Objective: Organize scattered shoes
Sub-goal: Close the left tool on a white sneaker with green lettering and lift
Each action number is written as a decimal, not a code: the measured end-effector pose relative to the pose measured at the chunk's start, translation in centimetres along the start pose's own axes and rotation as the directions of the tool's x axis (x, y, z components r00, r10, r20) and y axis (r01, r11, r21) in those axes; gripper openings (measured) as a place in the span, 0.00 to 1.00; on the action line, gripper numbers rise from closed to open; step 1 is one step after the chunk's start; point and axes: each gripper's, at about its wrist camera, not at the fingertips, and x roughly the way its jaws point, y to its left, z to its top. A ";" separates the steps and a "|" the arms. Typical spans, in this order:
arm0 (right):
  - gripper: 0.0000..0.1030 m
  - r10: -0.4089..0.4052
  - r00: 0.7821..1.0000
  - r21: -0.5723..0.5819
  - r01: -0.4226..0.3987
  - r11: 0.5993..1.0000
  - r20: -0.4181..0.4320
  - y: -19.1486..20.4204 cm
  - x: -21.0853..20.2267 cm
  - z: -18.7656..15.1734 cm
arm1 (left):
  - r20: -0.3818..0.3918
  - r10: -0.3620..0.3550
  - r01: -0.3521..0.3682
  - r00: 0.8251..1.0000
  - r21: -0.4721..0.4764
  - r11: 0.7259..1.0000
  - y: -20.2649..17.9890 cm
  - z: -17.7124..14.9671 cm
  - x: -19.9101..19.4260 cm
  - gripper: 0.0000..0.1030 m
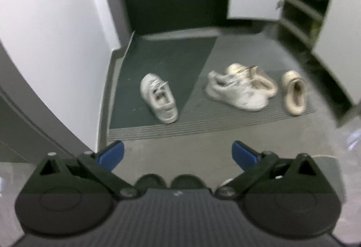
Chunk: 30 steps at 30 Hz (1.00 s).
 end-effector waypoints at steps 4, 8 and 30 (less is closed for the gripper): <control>1.00 0.062 0.997 0.166 -0.052 0.985 -0.055 -1.8 2.0 -1.6 | -0.051 0.041 -0.043 0.998 -0.035 0.998 0.7 2.1 7.4 1.00; 1.00 0.106 0.988 0.172 -0.085 0.981 -0.115 -2.8 4.0 -2.3 | -0.087 0.093 -0.098 0.992 -0.054 0.994 1.5 4.0 15.2 1.00; 1.00 0.072 0.866 0.291 0.087 0.953 -0.494 -5.4 18.2 -5.6 | -0.189 0.152 -0.188 0.970 -0.188 0.964 5.5 6.1 48.0 0.98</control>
